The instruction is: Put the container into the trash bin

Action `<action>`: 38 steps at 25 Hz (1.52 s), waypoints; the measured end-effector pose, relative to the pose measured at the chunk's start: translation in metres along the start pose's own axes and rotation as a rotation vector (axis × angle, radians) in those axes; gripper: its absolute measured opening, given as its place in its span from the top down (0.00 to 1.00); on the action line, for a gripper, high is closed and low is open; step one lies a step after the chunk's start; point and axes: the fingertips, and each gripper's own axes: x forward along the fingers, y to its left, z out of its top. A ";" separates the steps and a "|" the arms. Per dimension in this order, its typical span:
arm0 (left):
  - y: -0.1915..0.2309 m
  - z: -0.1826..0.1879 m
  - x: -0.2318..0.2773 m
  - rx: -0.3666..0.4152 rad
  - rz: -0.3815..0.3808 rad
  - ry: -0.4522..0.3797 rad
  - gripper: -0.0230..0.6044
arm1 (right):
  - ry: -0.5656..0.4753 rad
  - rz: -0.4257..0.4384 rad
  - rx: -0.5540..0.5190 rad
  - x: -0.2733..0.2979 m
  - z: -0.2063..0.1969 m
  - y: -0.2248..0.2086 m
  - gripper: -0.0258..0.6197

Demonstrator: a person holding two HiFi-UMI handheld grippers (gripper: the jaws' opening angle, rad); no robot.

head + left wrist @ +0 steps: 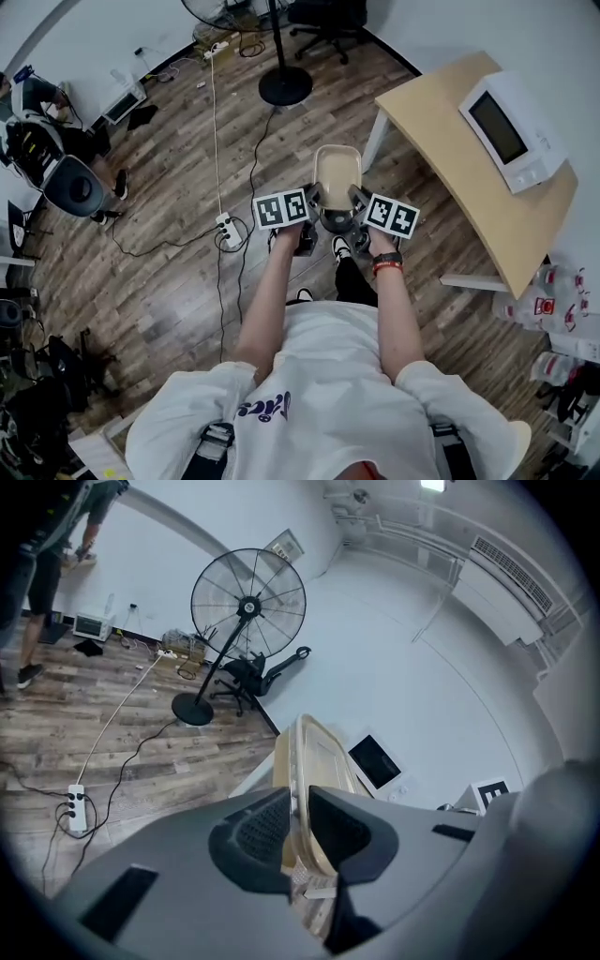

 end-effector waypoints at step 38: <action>0.114 -0.047 0.255 -0.153 0.113 0.259 0.84 | 0.274 -0.188 0.118 0.174 -0.001 -0.217 0.79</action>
